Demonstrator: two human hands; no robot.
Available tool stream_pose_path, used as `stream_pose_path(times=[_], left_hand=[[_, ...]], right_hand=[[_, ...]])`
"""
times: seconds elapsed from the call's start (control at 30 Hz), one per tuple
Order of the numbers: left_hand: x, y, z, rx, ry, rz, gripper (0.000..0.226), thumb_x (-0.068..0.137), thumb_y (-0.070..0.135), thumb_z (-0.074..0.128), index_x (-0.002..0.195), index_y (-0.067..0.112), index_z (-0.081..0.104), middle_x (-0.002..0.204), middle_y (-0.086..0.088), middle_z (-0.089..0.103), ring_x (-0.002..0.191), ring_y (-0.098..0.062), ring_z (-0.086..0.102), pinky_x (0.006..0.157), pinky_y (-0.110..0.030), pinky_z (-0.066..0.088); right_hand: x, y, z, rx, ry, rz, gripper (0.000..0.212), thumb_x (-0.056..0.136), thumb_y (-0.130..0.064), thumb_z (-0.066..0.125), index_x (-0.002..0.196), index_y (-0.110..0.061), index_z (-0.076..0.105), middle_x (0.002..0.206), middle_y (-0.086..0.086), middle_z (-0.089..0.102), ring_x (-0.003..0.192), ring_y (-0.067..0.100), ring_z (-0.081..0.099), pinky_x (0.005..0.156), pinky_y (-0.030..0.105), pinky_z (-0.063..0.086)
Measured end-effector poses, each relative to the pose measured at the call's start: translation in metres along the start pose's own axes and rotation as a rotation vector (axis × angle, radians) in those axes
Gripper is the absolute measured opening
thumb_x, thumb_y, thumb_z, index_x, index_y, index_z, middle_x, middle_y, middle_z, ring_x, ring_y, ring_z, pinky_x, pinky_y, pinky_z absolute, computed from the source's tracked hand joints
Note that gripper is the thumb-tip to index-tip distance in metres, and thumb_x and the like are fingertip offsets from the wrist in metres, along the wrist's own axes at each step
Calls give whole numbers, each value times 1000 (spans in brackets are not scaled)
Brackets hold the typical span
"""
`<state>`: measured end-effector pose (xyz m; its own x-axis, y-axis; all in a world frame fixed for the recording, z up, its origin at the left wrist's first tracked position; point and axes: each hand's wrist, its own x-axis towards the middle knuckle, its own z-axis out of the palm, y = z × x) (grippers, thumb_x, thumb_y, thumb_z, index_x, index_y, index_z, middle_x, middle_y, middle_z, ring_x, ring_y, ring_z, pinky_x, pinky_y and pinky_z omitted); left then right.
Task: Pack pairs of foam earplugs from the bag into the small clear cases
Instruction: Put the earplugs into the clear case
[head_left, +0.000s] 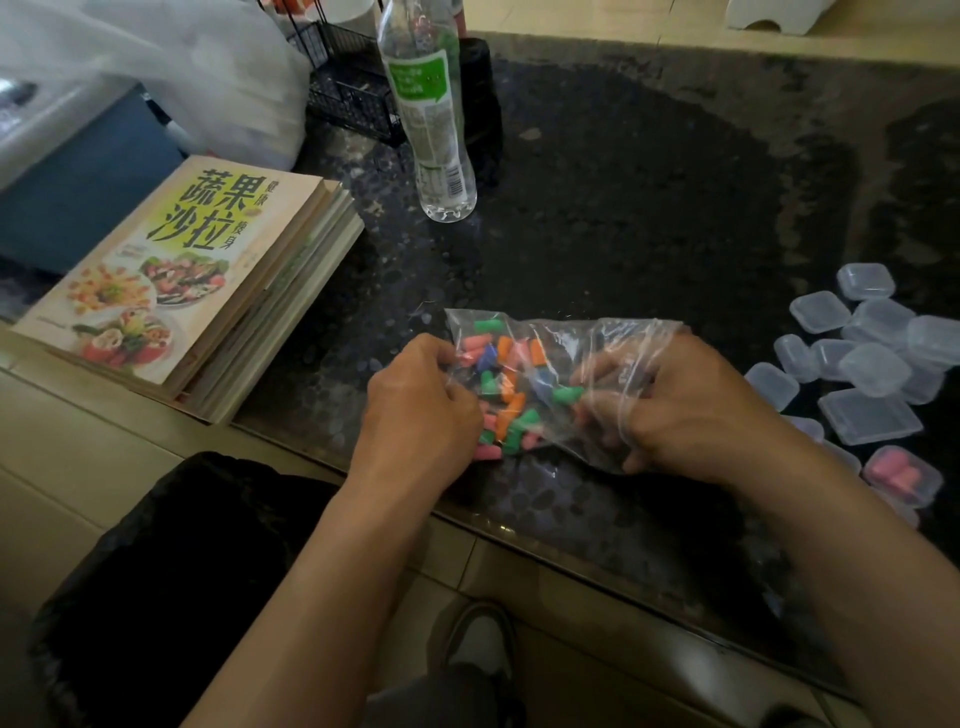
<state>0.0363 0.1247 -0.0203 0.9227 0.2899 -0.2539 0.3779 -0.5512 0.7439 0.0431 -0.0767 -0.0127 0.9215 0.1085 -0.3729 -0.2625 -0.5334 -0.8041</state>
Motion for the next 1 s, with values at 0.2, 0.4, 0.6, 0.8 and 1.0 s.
stream_pose_path(times=[0.2, 0.4, 0.6, 0.8, 1.0], left_hand=[[-2, 8, -1, 70, 61, -14, 21, 96, 13, 60, 113, 24, 57, 106, 2, 59, 79, -12, 70, 60, -32, 63], [-15, 27, 11, 233, 231, 215, 36, 93, 18, 64, 129, 16, 58, 120, -3, 51, 103, -18, 53, 89, -34, 49], [-50, 64, 37, 24, 269, 479, 22, 91, 8, 63, 111, 17, 68, 101, 6, 64, 87, -7, 61, 76, -20, 47], [-76, 90, 77, -53, 24, 525, 17, 93, 11, 66, 96, 28, 65, 83, 13, 66, 74, 4, 63, 63, -8, 49], [-80, 96, 97, 60, -226, 393, 40, 89, 12, 76, 123, 27, 60, 94, 12, 66, 84, -1, 67, 70, -12, 55]], right_hand=[[-10, 2, -10, 143, 72, -72, 4, 91, -8, 74, 94, -10, 75, 79, -5, 77, 72, 1, 75, 61, 20, 61], [-25, 10, -25, 135, 193, -71, 8, 87, -12, 77, 88, -18, 72, 80, 0, 75, 73, 12, 74, 66, 31, 64], [-44, 25, -48, 326, 277, 16, 10, 94, -2, 67, 94, -12, 69, 79, 6, 75, 71, 17, 76, 64, 33, 65], [-63, 40, -63, 428, 264, 109, 7, 96, -11, 67, 98, -17, 69, 82, 3, 78, 73, 13, 77, 72, 43, 66], [-65, 51, -69, 553, 224, 120, 9, 93, -7, 70, 99, -14, 68, 81, 5, 78, 76, 20, 78, 77, 46, 65]])
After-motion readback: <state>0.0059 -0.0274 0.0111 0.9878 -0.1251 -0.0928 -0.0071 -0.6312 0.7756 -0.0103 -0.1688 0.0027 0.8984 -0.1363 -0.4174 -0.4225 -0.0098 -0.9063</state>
